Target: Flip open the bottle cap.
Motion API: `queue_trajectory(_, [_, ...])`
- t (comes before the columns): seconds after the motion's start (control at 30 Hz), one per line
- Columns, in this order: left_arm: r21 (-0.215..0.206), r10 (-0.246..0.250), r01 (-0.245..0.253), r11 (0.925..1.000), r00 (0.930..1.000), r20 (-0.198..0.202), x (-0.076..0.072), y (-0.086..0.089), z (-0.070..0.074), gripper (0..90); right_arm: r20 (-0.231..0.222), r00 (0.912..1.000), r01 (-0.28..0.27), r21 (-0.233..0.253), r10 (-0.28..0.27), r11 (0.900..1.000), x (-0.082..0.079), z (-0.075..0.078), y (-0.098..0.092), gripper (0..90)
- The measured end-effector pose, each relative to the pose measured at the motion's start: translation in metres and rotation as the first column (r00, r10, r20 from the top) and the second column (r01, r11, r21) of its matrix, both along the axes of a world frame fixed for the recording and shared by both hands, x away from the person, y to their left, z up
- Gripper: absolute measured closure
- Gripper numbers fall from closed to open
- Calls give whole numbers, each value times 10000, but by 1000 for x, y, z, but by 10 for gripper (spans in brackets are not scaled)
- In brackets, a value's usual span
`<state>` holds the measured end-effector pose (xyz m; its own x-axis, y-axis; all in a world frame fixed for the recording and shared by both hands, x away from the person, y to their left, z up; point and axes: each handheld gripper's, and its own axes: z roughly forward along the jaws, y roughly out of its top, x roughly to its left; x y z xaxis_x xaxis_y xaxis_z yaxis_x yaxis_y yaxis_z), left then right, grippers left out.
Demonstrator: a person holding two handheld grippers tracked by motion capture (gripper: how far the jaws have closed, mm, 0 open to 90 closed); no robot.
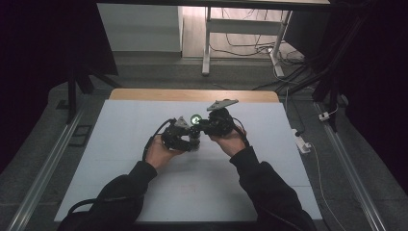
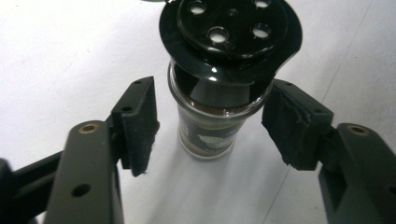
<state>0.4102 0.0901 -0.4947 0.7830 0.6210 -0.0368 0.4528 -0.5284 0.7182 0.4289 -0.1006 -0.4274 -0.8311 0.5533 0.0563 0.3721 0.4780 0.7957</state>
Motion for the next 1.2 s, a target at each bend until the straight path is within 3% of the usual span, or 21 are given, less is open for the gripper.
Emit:
queue_trajectory(0.3, [-153, -132, 125, 9998, 9990, -416, -4, 9, 8, 235, -214, 9997, 78, -75, -80, 9999, -7, -1, -2, 519])
queue_trajectory(0.57, [-440, -232, 196, 9988, 9963, -829, -9, 20, 17, 192, -285, 9995, 96, -300, -105, 9995, -16, -6, -10, 349])
queue_trajectory(0.8, [-440, -362, 320, 9985, 9944, -989, -20, 32, 27, 107, -473, 9989, 8, -129, -14, 9999, -24, -6, -18, 247])
queue_trajectory(1.2, [-799, -73, -25, 9968, 9925, -1219, -48, 64, 35, 38, -639, 9979, -79, -131, 70, 9999, -43, -6, -33, 120])
